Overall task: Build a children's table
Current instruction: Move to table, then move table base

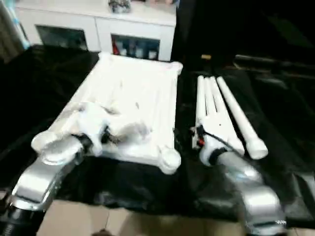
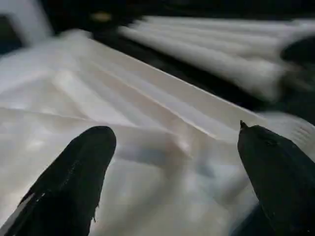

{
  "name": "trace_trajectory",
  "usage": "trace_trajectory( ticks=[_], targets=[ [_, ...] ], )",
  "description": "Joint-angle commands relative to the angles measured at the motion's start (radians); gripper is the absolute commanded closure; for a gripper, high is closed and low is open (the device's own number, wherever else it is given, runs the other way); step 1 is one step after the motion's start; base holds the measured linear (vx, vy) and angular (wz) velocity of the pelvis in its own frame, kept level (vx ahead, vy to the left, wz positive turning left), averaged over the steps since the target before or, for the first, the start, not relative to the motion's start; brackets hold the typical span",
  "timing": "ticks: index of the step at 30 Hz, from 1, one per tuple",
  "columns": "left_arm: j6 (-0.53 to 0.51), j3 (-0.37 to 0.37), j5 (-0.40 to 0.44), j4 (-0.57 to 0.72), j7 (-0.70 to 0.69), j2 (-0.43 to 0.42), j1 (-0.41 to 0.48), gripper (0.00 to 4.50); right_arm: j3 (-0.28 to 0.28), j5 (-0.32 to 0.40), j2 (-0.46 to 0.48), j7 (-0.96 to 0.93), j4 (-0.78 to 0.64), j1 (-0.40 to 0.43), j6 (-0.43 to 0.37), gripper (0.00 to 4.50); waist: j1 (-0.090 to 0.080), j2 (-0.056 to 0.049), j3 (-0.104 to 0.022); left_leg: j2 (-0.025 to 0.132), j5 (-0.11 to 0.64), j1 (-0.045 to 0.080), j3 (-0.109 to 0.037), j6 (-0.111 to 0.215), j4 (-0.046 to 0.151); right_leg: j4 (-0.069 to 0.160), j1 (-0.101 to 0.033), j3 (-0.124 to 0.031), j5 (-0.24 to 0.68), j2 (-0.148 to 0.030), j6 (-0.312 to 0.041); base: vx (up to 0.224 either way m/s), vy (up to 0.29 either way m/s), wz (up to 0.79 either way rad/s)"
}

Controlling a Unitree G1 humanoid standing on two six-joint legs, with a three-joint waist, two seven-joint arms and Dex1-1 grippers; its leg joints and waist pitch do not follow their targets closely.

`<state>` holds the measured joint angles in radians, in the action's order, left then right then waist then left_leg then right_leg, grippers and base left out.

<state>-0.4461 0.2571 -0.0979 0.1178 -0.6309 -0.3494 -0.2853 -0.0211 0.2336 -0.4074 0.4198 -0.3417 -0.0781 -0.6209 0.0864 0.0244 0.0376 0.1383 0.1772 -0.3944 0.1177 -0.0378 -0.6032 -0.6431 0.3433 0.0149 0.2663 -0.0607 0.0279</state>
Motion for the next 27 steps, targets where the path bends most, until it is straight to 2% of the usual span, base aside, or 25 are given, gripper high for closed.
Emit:
trace_trajectory(
  ticks=[1,2,3,4,5,7,9,10,11,12,13,14,15,16,17,19,21,23,27],
  targets=[
    [0.045,0.048,-0.006,-0.046,-0.114,-0.042,-0.041,0.00,-0.032,0.013,-0.050,0.093,-0.010,0.004,0.000,0.03,-0.004,-0.005,-0.031,0.071,0.301,0.033,-0.014,-0.035,0.095,0.101,-0.018,-0.029,0.226,-0.073,-0.149,-0.098,-0.006,-0.10],
    [0.062,0.073,-0.001,-0.071,-0.163,-0.058,-0.061,0.00,-0.038,0.021,-0.075,0.130,-0.013,0.008,0.000,0.03,-0.006,-0.001,-0.028,0.073,0.346,0.035,-0.013,-0.045,0.098,0.104,-0.013,-0.030,0.271,-0.072,-0.145,-0.088,-0.005,-0.11],
    [0.075,0.093,0.006,-0.093,-0.197,-0.067,-0.077,0.00,-0.040,0.028,-0.092,0.154,-0.018,0.012,-0.003,0.03,-0.005,-0.004,-0.027,0.074,0.407,0.040,-0.011,-0.064,0.101,0.109,-0.006,-0.033,0.337,-0.077,-0.139,-0.082,-0.002,-0.07],
    [0.083,0.115,0.012,-0.118,-0.237,-0.076,-0.096,0.00,-0.042,0.037,-0.112,0.180,-0.022,0.017,-0.006,0.03,-0.005,0.000,-0.025,0.076,0.432,0.043,-0.010,-0.072,0.100,0.116,0.001,-0.037,0.369,-0.082,-0.135,-0.082,-0.002,-0.07],
    [0.081,0.123,0.013,-0.128,-0.253,-0.080,-0.104,0.00,-0.044,0.040,-0.120,0.192,-0.024,0.019,-0.008,0.03,-0.002,-0.004,-0.025,0.077,0.437,0.045,-0.009,-0.074,0.100,0.116,0.004,-0.039,0.373,-0.083,-0.134,-0.075,0.001,-0.03],
    [0.099,0.160,0.043,-0.174,-0.307,-0.095,-0.135,0.00,-0.052,0.052,-0.154,0.228,-0.036,0.027,-0.014,0.03,-0.003,-0.002,-0.026,0.079,0.418,0.040,-0.006,-0.073,0.102,0.113,0.002,-0.039,0.338,-0.084,-0.138,-0.052,0.009,-0.04],
    [0.126,0.190,0.080,-0.264,-0.331,-0.089,-0.187,0.29,-0.053,0.084,-0.190,0.268,-0.058,0.040,-0.034,0.00,-0.002,-0.004,-0.033,0.082,0.356,0.035,0.001,-0.058,0.100,0.104,-0.002,-0.038,0.257,-0.082,-0.142,0.000,0.000,0.00],
    [0.135,0.198,0.089,-0.296,-0.333,-0.083,-0.206,0.39,-0.050,0.091,-0.198,0.278,-0.063,0.043,-0.038,0.00,-0.001,0.000,-0.035,0.082,0.326,0.032,0.004,-0.049,0.098,0.103,-0.003,-0.037,0.219,-0.081,-0.146,0.000,0.000,0.00],
    [0.140,0.204,0.095,-0.322,-0.334,-0.079,-0.221,0.39,-0.048,0.094,-0.202,0.285,-0.066,0.046,-0.038,0.00,0.000,-0.006,-0.036,0.081,0.316,0.033,0.005,-0.046,0.096,0.100,-0.002,-0.038,0.201,-0.083,-0.152,0.000,0.000,0.00],
    [0.161,0.214,0.102,-0.388,-0.341,-0.062,-0.262,0.46,-0.039,0.099,-0.209,0.299,-0.070,0.051,-0.040,0.00,0.000,-0.002,-0.037,0.080,0.309,0.034,0.009,-0.040,0.093,0.103,0.000,-0.038,0.192,-0.082,-0.159,0.000,0.000,0.00],
    [0.168,0.214,0.100,-0.422,-0.346,-0.049,-0.284,0.64,-0.035,0.099,-0.212,0.305,-0.071,0.053,-0.040,0.00,0.002,-0.006,-0.040,0.081,0.286,0.034,0.010,-0.035,0.090,0.100,-0.001,-0.039,0.162,-0.084,-0.174,0.000,0.000,0.00],
    [0.170,0.212,0.094,-0.462,-0.357,-0.033,-0.310,0.64,-0.030,0.102,-0.215,0.309,-0.071,0.055,-0.042,0.00,0.003,-0.002,-0.041,0.082,0.264,0.033,0.013,-0.029,0.089,0.099,-0.004,-0.038,0.138,-0.086,-0.184,0.000,0.000,0.00],
    [0.167,0.211,0.088,-0.494,-0.373,-0.021,-0.331,0.82,-0.026,0.105,-0.218,0.312,-0.072,0.058,-0.043,0.19,0.003,-0.001,-0.044,0.083,0.242,0.032,0.013,-0.025,0.087,0.096,-0.006,-0.037,0.109,-0.085,-0.191,0.000,0.000,0.00],
    [0.164,0.211,0.084,-0.514,-0.390,-0.014,-0.343,0.82,-0.025,0.109,-0.221,0.313,-0.073,0.059,-0.045,0.19,0.004,-0.004,-0.046,0.084,0.205,0.031,0.015,-0.016,0.084,0.090,-0.008,-0.036,0.042,-0.084,-0.206,0.000,0.000,0.00],
    [0.162,0.212,0.083,-0.520,-0.395,-0.014,-0.347,0.87,-0.024,0.110,-0.222,0.313,-0.074,0.061,-0.045,0.38,0.005,-0.002,-0.048,0.084,0.169,0.029,0.016,-0.004,0.081,0.084,-0.012,-0.034,-0.023,-0.083,-0.219,0.000,0.000,0.00],
    [0.150,0.217,0.078,-0.545,-0.428,-0.010,-0.363,0.95,-0.023,0.115,-0.227,0.313,-0.079,0.065,-0.047,0.41,0.003,-0.004,-0.051,0.084,0.123,0.026,0.018,0.017,0.078,0.077,-0.017,-0.031,-0.106,-0.081,-0.233,0.000,0.000,0.00],
    [0.134,0.229,0.071,-0.589,-0.487,-0.006,-0.393,1.17,-0.020,0.120,-0.233,0.310,-0.085,0.072,-0.054,0.67,0.007,-0.009,-0.055,0.084,0.101,0.033,0.021,0.032,0.073,0.074,-0.016,-0.031,-0.153,-0.080,-0.248,0.000,0.000,0.00],
    [0.141,0.240,0.078,-0.617,-0.512,-0.007,-0.408,1.24,-0.016,0.122,-0.235,0.309,-0.089,0.077,-0.058,0.78,0.007,-0.009,-0.053,0.085,0.098,0.032,0.023,0.040,0.073,0.074,-0.017,-0.032,-0.171,-0.080,-0.260,0.000,0.000,0.00],
    [0.176,0.245,0.094,-0.674,-0.544,-0.005,-0.432,1.66,-0.010,0.116,-0.233,0.305,-0.092,0.081,-0.058,1.21,0.007,-0.010,-0.047,0.091,0.165,0.037,0.024,0.027,0.079,0.084,-0.016,-0.032,-0.073,-0.085,-0.270,0.000,0.000,0.00]
  ],
)
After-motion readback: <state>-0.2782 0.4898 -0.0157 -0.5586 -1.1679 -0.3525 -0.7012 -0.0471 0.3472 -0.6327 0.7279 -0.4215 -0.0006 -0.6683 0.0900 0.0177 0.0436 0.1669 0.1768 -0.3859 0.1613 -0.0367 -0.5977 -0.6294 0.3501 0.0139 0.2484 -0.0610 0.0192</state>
